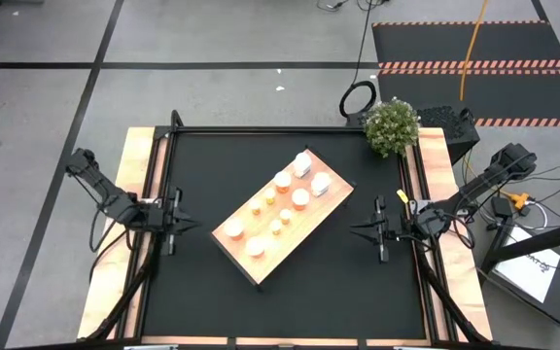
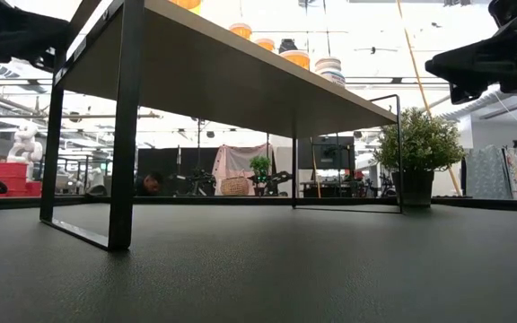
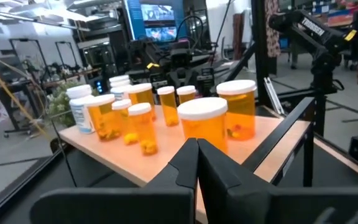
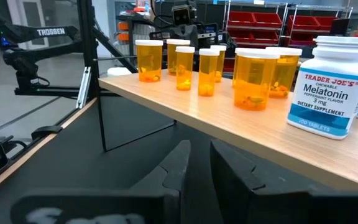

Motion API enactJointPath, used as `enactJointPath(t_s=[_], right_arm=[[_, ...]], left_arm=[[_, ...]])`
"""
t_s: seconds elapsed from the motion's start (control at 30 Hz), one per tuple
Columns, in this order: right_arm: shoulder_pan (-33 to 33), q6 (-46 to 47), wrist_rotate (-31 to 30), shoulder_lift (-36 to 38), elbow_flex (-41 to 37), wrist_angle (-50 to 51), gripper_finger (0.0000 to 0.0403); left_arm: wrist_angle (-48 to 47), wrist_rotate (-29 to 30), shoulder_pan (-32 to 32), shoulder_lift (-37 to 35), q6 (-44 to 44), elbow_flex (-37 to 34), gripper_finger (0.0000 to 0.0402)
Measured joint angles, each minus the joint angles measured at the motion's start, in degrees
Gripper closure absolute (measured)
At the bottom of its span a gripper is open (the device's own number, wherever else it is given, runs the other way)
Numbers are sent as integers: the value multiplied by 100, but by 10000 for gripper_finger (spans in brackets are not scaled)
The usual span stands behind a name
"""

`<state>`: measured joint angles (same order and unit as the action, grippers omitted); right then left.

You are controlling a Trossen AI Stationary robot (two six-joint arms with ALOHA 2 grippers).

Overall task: Pick and place medicine bottles onto shelf by color
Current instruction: Return to Home Position

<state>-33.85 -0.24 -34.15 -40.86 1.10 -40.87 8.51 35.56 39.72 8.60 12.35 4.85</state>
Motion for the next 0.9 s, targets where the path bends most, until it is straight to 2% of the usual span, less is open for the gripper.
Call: enactJointPath(t_s=[0.3, 0.47, 0.67, 0.9], right_arm=[[0, -47, 144, 0, 0, 62, 349], [0, -47, 144, -2, -2, 85, 349], [0, -49, 149, 29, -4, 73, 349], [0, -48, 444, 277, -4, 270, 349]], left_arm=[[82, -598, -630, 0, -110, -113, 391], [68, -1309, -1155, 2, -251, -119, 398], [35, -1836, -1713, 2, -312, -119, 395], [-44, -2057, -2050, 0, -366, -119, 388]])
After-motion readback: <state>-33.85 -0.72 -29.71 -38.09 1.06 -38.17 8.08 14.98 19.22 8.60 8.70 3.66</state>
